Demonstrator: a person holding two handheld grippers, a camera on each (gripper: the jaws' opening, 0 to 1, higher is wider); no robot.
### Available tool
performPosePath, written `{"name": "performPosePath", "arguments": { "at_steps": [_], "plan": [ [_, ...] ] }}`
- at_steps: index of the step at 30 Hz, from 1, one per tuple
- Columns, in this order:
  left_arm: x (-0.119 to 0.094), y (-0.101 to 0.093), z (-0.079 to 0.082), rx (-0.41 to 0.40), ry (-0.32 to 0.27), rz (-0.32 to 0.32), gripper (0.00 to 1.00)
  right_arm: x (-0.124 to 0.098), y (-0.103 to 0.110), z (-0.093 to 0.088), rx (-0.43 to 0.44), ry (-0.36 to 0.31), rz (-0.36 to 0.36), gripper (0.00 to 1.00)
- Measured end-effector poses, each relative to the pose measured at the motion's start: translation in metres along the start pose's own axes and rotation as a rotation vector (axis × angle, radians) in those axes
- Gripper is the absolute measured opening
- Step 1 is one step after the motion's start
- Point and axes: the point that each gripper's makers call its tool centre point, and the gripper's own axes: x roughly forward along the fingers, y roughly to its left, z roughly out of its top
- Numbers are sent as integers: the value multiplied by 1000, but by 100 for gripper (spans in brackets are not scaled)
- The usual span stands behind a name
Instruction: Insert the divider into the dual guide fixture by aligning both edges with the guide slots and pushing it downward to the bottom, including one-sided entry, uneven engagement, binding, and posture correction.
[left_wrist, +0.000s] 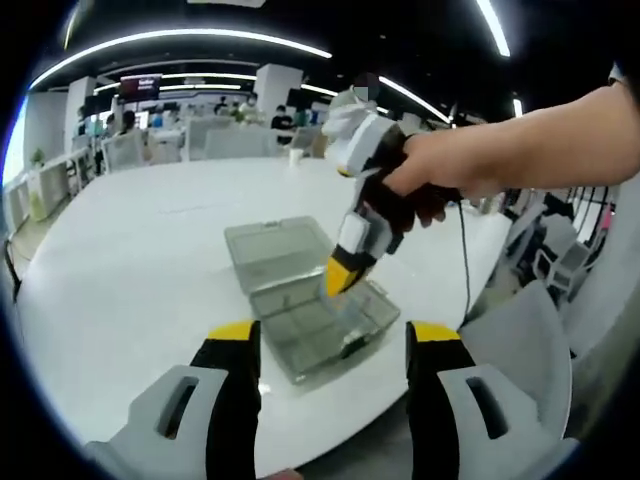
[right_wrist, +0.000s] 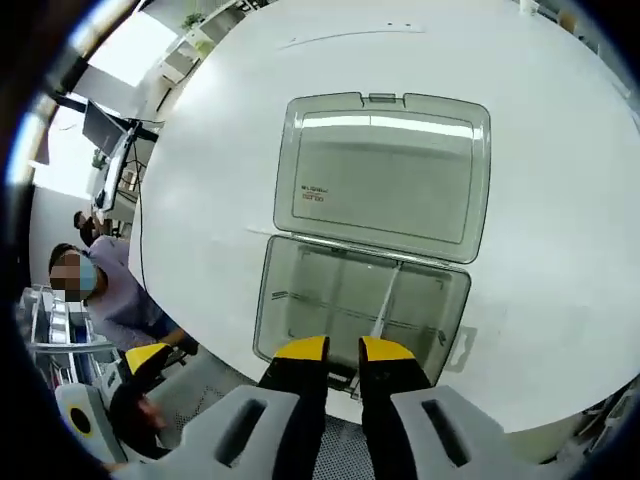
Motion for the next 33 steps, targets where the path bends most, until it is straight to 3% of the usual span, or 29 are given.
{"name": "performPosePath", "arguments": {
  "at_steps": [6, 18, 33],
  "plan": [
    [0, 0, 0, 2, 1, 4, 57, 8, -15, -5, -1, 21, -31, 8],
    [1, -2, -3, 4, 10, 6, 57, 37, -19, -13, -4, 77, -68, 3],
    [2, -2, -3, 4, 14, 6, 57, 31, -20, -13, -60, 78, -157, 0]
  ]
}}
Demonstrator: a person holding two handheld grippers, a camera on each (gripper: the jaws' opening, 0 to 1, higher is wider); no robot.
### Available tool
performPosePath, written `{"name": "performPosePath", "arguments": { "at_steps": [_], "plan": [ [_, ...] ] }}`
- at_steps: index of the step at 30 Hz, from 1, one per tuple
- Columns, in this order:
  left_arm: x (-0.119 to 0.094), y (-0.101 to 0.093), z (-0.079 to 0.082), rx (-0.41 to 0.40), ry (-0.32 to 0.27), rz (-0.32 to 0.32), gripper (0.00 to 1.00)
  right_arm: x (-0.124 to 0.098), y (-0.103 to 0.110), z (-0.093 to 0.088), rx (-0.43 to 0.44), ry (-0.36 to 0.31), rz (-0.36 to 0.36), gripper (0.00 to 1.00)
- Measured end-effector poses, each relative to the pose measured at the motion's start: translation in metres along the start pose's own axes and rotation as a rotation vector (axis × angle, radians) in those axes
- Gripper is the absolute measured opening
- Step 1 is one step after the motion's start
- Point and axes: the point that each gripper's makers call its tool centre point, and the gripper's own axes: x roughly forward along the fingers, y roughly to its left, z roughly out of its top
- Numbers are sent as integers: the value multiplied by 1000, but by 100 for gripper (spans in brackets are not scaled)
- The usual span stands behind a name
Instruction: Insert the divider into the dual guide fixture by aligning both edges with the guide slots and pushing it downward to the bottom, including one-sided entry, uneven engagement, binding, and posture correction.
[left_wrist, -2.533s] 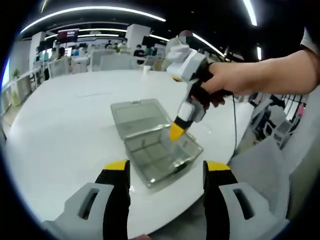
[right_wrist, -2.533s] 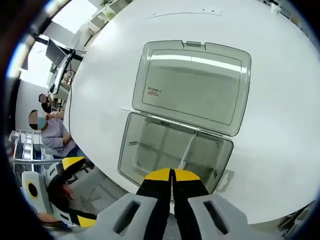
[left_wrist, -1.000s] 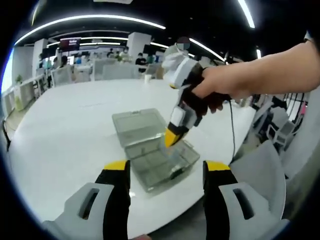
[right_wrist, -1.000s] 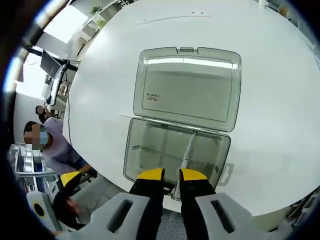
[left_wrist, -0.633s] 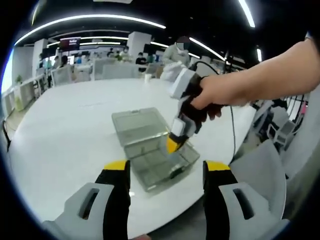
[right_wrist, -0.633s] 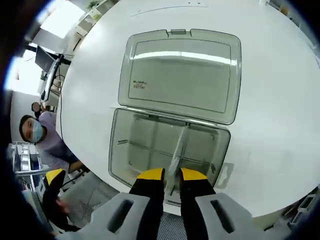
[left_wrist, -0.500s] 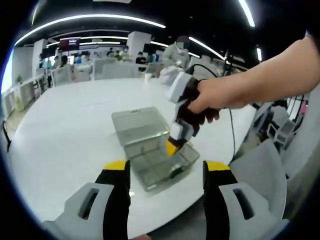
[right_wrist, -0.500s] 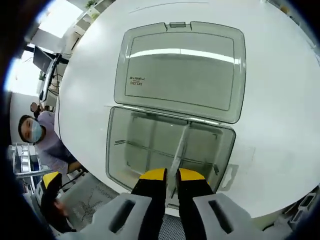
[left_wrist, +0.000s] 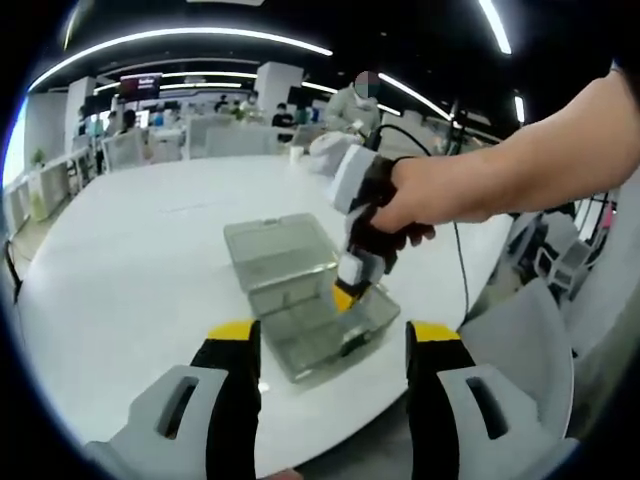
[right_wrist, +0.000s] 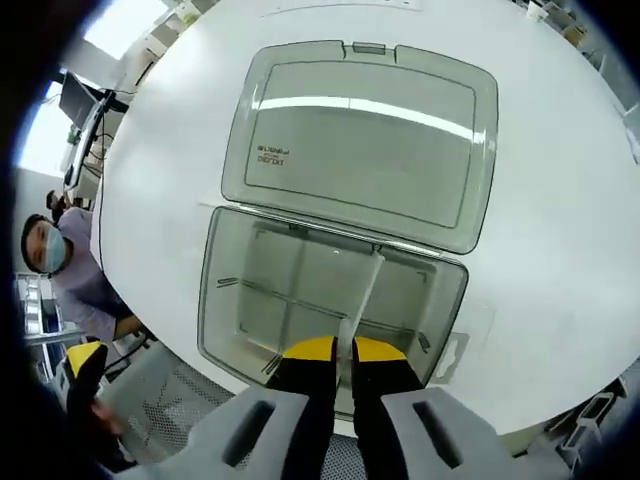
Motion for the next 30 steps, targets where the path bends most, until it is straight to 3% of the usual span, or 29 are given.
{"name": "performPosePath", "arguments": {
  "at_steps": [8, 25, 27, 30],
  "plan": [
    [0, -1, 2, 1, -3, -2, 57, -4, 0, 0, -25, 5, -33, 0],
    [0, -5, 1, -6, -4, -8, 57, -12, -2, 2, 3, 65, -15, 0],
    [0, -5, 0, -8, -5, -7, 57, -14, -4, 2, -42, 71, -32, 0],
    [1, -6, 1, -7, -5, -9, 57, -14, -4, 2, 21, 82, -6, 0]
  ]
}}
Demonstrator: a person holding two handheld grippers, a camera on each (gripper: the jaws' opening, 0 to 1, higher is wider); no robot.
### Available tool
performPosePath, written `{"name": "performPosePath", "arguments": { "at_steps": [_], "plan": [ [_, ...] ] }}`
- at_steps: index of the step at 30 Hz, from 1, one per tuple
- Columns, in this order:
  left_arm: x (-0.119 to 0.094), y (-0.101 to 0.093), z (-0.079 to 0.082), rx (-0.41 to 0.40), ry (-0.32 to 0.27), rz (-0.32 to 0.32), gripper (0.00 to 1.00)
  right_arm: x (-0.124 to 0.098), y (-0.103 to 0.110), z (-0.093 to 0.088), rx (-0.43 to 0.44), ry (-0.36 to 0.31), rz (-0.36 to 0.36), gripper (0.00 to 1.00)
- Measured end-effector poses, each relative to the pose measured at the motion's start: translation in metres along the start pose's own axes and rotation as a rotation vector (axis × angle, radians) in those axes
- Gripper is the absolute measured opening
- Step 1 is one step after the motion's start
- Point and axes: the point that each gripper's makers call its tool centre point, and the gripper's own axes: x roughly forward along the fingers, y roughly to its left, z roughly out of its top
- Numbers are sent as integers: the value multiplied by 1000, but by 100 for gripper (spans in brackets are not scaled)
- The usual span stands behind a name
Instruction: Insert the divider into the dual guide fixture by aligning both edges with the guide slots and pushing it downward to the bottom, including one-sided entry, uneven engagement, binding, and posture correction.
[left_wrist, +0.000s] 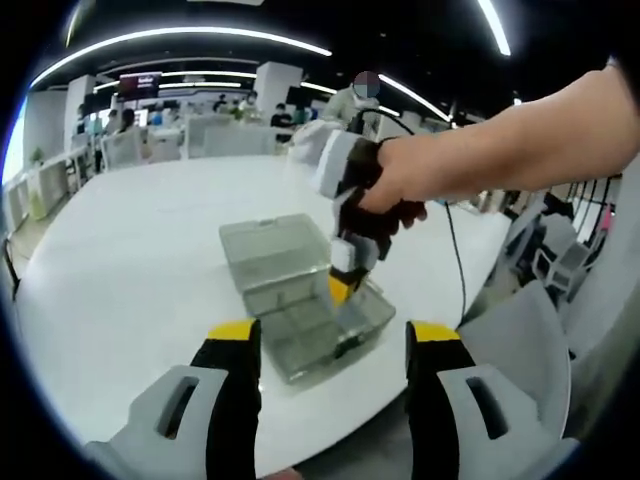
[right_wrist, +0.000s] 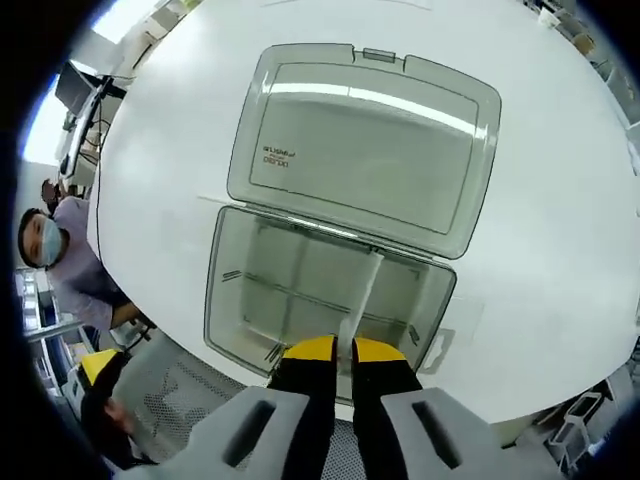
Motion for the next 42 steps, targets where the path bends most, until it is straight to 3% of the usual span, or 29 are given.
{"name": "performPosePath", "arguments": {
  "at_steps": [9, 22, 25, 35, 42],
  "plan": [
    [1, -4, 1, 3, -2, -4, 57, 0, 1, -1, -13, -25, 1, 0],
    [-1, -8, -2, 6, 5, 0, 57, 4, 1, 1, 46, -5, 9, 0],
    [-1, -9, -2, 7, 7, -1, 57, 4, 2, 0, 18, -15, -1, 0],
    [1, -15, -2, 11, 12, -5, 57, 11, 1, -1, 41, -49, 10, 0],
    [1, -13, -2, 15, 20, -2, 57, 17, 4, -1, -4, -73, 1, 0]
  ]
}}
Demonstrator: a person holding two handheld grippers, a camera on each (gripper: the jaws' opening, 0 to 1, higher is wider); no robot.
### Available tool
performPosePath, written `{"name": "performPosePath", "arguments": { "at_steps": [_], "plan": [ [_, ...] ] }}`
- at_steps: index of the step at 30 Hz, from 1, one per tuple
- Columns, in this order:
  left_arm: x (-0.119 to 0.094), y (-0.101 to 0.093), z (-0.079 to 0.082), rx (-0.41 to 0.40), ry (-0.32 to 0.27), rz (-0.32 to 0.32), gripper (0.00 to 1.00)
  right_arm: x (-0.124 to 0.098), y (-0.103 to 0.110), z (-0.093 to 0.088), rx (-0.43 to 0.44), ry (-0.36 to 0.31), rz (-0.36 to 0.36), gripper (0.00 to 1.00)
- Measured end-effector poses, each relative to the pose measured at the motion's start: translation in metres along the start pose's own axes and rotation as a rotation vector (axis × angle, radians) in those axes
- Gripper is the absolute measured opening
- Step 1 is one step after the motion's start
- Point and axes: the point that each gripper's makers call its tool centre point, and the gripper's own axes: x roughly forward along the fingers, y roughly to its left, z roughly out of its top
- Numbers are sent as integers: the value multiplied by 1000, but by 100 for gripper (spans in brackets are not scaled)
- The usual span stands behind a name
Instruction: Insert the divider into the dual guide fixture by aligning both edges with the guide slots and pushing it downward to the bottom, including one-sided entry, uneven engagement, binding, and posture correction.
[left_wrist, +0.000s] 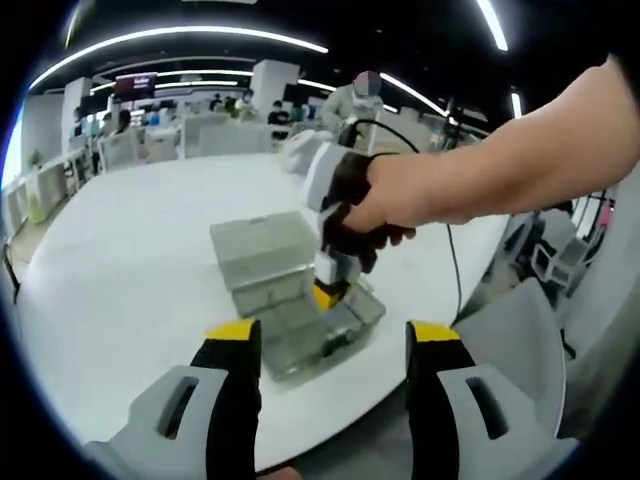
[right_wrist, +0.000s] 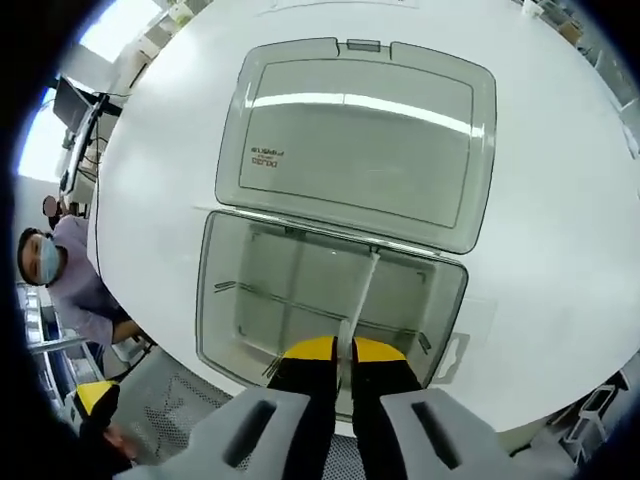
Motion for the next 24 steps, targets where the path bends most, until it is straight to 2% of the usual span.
{"name": "performPosePath", "arguments": {
  "at_steps": [13, 15, 18, 19, 24],
  "plan": [
    [-1, 3, 1, 5, 5, 3, 57, 5, -2, 1, 3, -38, 12, 0],
    [-1, 3, 0, 5, 7, 1, 57, 5, 2, 0, 82, -33, 64, 2],
    [-2, 4, 0, 3, 8, 3, 57, 3, -5, 1, -17, -46, 34, 6],
    [-2, 4, -1, 1, 8, 3, 57, 2, -4, -2, 8, -38, 44, 7],
    [-1, 4, -1, 2, 9, 0, 57, -2, -1, -2, -1, -37, 57, 3]
  ]
}}
